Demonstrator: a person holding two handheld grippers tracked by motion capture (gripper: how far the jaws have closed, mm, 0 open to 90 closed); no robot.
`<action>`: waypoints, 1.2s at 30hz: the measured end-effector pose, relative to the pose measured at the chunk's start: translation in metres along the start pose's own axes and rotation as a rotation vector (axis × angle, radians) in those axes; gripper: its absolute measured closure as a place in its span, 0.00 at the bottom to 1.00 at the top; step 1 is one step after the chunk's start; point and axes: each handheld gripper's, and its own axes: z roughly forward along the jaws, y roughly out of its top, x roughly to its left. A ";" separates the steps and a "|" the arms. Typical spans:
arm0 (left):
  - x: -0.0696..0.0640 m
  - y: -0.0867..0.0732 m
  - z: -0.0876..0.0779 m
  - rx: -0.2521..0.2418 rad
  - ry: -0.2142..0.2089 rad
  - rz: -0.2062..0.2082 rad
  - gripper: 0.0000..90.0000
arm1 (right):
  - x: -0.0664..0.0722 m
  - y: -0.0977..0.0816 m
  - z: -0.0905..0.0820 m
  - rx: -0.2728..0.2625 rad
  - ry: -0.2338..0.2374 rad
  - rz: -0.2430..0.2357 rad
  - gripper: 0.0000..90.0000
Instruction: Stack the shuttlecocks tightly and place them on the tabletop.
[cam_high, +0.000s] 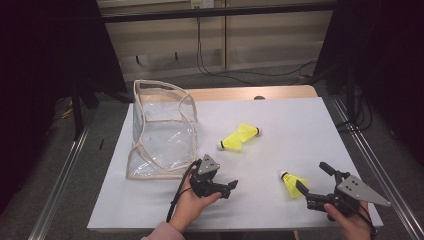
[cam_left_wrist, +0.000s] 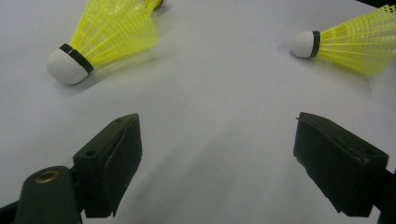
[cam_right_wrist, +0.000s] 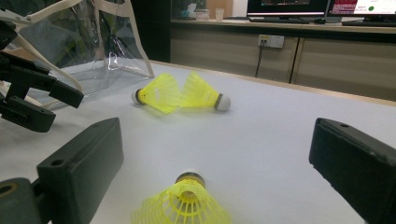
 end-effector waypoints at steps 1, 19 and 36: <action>0.000 0.000 -0.001 0.004 -0.003 0.001 0.17 | 0.000 0.000 0.000 0.000 0.001 0.001 0.03; 0.002 -0.006 -0.012 0.008 -0.004 0.004 0.16 | 0.000 0.000 0.000 0.001 -0.005 0.004 0.03; 0.002 -0.010 -0.021 0.010 -0.015 0.021 0.14 | 0.000 0.000 -0.001 0.001 -0.006 0.006 0.03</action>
